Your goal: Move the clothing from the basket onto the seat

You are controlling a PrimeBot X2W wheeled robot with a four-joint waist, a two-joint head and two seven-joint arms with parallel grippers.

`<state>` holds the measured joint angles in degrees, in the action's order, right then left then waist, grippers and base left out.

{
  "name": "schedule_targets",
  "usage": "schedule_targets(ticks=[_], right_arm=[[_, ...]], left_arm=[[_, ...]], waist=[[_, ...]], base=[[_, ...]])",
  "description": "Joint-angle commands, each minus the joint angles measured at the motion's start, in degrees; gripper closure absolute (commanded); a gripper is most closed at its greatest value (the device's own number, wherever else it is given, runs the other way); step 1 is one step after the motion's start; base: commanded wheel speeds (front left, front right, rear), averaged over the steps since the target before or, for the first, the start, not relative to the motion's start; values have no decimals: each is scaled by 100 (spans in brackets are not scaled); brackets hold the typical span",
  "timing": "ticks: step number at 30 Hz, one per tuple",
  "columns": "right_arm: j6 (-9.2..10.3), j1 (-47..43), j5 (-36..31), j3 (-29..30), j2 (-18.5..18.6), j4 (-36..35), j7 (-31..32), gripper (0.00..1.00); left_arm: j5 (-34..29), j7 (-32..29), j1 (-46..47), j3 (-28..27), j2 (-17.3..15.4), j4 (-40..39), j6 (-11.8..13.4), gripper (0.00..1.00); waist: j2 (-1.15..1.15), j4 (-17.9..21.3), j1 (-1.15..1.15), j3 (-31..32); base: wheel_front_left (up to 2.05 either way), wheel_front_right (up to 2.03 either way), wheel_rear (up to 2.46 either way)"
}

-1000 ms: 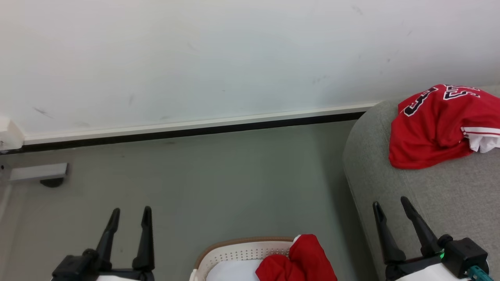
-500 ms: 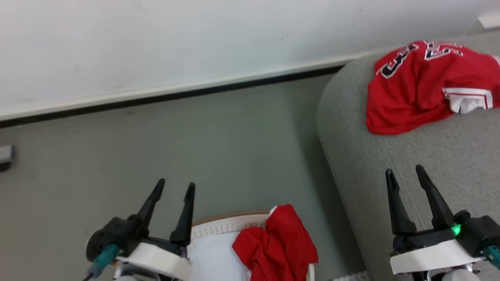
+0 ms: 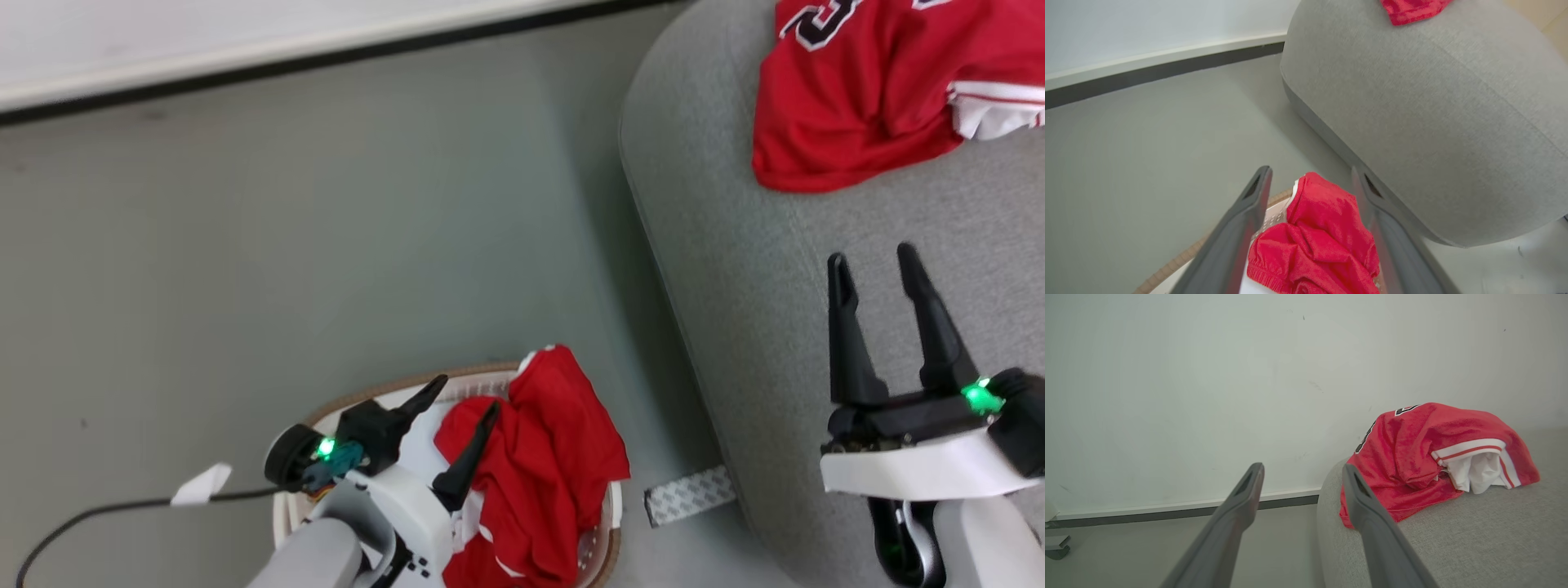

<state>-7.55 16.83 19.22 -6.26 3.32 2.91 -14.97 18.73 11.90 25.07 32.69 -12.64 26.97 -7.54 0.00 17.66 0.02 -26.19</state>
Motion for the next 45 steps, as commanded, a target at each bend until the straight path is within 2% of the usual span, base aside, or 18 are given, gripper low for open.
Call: schedule_targets(ticks=[1,7,21,25,30,38,44,45], right_arm=[[13,117,23,32,-24,-45,-20,0],[13,552,53,154,-54,-281,-20,0],[13,1416,374,227,-53,-802,-20,0],[13,1618,457,188,-53,-936,-20,0],[13,1714,585,120,-54,-1089,-20,0],[13,1499,669,159,-54,-1144,-20,0],[13,1415,639,165,-55,-1169,-20,0],[13,1402,637,160,-54,-1169,-21,0]], left_arm=[[39,-23,133,69,-86,96,9,0],[283,-39,800,872,-253,894,8,0],[986,-320,2000,2586,-74,2320,8,0],[1106,-407,2285,2964,-85,2674,8,0],[1178,-801,2574,3567,-161,3096,8,0],[1290,-858,2895,3719,-33,3792,8,0],[1503,-945,2964,3884,-42,3771,8,0],[1559,-953,2980,3903,-39,3750,8,35]], waist=[[0,90,-2,-341],[0,139,-2,-916],[0,301,-2,-1976],[0,406,-2,-2185],[0,507,-2,-2408],[0,526,-2,-2608],[0,512,-2,-2670],[0,511,-2,-2677]], base=[[0,0,0],[0,0,0],[0,0,0],[0,0,0],[0,0,0],[0,0,0],[0,0,0],[0,0,0]])
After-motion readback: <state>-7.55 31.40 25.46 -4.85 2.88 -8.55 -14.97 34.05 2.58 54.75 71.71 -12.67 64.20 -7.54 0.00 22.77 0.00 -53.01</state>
